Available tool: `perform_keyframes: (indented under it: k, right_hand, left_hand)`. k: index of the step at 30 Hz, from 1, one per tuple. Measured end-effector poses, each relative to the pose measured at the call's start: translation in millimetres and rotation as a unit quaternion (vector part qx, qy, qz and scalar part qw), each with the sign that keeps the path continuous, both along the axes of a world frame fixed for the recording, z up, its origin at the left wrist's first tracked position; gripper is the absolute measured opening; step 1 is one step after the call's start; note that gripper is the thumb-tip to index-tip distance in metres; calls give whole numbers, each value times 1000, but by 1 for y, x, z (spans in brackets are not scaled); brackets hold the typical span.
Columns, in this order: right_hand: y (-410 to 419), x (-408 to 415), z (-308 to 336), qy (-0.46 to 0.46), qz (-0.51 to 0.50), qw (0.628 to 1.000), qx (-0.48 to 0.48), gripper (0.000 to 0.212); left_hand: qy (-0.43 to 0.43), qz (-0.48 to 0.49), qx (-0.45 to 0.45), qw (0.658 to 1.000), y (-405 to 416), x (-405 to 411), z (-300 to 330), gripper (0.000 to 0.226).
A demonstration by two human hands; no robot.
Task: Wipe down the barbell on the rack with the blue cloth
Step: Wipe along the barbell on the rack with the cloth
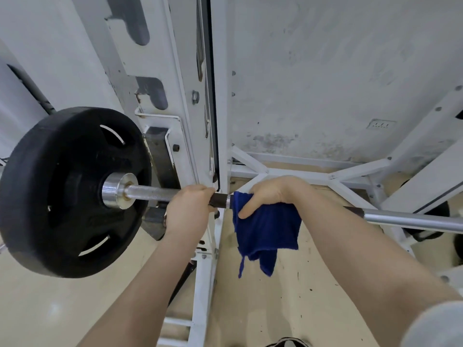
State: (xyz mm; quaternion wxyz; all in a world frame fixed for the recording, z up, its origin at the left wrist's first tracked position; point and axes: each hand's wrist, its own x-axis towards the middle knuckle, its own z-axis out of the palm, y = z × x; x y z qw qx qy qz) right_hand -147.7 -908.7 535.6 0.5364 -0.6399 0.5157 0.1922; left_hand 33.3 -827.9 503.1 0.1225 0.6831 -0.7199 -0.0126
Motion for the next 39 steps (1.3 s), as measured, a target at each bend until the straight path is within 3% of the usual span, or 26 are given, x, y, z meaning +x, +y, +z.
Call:
perform_keyframes:
  k: [2,4,5,6,8,9,10,11,12,14,16,17,19,20,22,25,27,32,36,37,39]
  right_hand:
    - [-1,2,0,-3,13,999,-37,52]
    - [11,1,-7,5,52,978,-203,45]
    - [22,-2,-13,26,76,948,-307,41]
    - [33,-5,-21,62,97,898,-424,37]
    - [52,-14,-46,122,125,747,-641,31]
    - [56,-17,-57,131,129,684,-706,33]
    - [57,-18,-62,130,122,655,-734,34]
    - [55,-18,-62,130,118,651,-738,32]
    - [49,-17,-56,124,117,683,-710,27]
    - [38,-13,-36,111,122,816,-554,17]
    - [20,-14,-21,38,93,930,-353,21]
    - [12,-16,-13,9,71,967,-245,28]
    - [4,-20,-6,-21,45,991,-126,44]
    - [3,-21,-7,-23,42,991,-125,47]
    - [12,-23,-14,-8,60,968,-246,48]
    - [36,-38,-29,69,113,853,-505,47]
    - [46,-56,-33,110,120,801,-576,52]
    - [53,-107,-24,156,67,826,-537,51]
    - [57,-111,-14,136,73,840,-520,52]
    - [57,-102,-14,124,80,836,-528,52]
    - [54,-79,-26,105,103,791,-594,52]
  left_hand:
    - [3,0,4,1000,-1,0,0,11]
    - [1,-3,12,1000,-2,1,0,11]
    - [0,-4,14,1000,-2,2,0,11]
    - [-1,-4,15,1000,-2,3,1,10]
    - [1,-5,15,1000,-2,4,3,8]
    - [5,-3,14,1000,-2,4,3,8]
    - [11,-2,17,1000,-1,3,3,9]
    - [18,-2,18,1000,0,2,3,11]
    - [24,-1,20,1000,1,1,3,12]
    - [28,1,26,999,1,0,3,12]
    - [10,10,69,998,-9,1,1,9]
    - [-4,18,108,994,-15,2,1,7]
    - [-23,25,168,985,-20,1,3,3]
    - [-22,25,169,985,-20,0,3,4]
    - [-11,36,121,992,-16,-2,-1,7]
    - [-9,54,84,995,-11,-3,-6,15]
    - [-3,55,72,996,-9,-5,-6,12]
    - [-7,79,25,997,9,-20,2,19]
    - [-55,86,54,993,18,-44,7,51]
    - [-46,71,45,995,21,-53,7,53]
    - [-19,23,16,999,27,-71,7,49]
